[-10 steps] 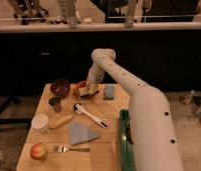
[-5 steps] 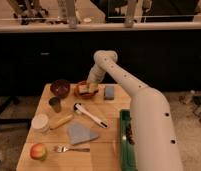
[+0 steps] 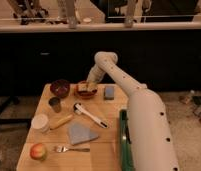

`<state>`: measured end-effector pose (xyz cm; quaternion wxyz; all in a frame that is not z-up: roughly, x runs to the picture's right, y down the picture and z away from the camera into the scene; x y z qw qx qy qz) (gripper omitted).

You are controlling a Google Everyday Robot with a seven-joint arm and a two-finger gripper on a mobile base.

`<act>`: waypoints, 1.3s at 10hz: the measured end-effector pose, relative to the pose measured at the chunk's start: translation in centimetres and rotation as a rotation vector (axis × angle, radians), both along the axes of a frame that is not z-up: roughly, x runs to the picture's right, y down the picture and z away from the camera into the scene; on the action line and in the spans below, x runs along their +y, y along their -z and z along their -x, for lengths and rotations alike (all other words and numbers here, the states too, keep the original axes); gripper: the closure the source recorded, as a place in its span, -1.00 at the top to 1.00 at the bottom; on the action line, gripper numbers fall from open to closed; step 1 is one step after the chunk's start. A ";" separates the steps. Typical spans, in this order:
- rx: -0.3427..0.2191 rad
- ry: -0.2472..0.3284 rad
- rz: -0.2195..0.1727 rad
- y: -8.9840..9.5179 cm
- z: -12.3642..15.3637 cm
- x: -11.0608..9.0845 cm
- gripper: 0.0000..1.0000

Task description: Place eraser in red bowl

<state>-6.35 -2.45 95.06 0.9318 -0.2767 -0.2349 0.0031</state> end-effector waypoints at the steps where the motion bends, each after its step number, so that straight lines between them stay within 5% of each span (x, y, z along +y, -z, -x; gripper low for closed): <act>1: 0.000 0.000 0.002 -0.2 0.4 -0.1 -1.00; 6: 0.003 0.008 0.019 -0.8 1.8 -0.2 -0.97; 13: 0.006 0.008 0.019 -0.9 1.6 -0.2 0.38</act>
